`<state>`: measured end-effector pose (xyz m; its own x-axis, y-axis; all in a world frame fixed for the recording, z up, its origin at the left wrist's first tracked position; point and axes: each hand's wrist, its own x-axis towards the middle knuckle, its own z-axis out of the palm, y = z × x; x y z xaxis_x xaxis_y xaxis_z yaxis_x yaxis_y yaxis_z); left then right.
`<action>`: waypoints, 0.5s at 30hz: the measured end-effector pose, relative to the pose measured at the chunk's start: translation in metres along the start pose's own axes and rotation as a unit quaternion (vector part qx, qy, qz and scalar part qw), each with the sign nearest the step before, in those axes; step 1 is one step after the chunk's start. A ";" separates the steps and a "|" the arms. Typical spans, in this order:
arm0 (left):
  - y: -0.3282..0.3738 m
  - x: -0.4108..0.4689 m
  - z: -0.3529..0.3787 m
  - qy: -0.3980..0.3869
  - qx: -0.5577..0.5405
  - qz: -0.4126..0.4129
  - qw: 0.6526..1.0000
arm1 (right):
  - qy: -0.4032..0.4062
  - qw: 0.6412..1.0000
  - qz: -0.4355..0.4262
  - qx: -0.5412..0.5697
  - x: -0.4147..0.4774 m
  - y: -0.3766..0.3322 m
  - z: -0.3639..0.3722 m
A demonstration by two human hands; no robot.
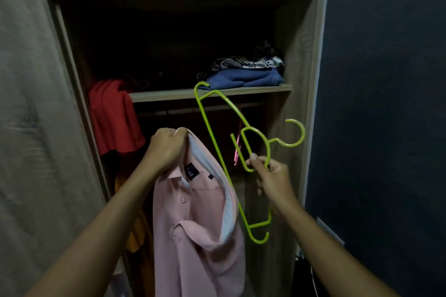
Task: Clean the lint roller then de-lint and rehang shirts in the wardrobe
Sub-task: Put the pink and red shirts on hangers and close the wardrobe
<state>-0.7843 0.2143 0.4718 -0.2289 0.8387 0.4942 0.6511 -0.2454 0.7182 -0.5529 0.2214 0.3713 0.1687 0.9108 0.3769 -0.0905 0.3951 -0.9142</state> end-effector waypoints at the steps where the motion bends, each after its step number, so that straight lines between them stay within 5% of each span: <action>1: 0.003 0.000 -0.002 0.003 0.003 0.000 1.000 | -0.004 0.999 0.002 0.032 -0.002 -0.011 -0.002; 15: 0.037 0.015 -0.019 -0.019 -0.036 0.017 0.999 | -0.090 0.966 -0.056 0.236 -0.014 -0.118 0.005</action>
<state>-0.7776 0.2084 0.5149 -0.1801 0.8468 0.5005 0.6043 -0.3062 0.7356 -0.5498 0.1628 0.4749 0.0334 0.8480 0.5289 -0.5261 0.4648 -0.7121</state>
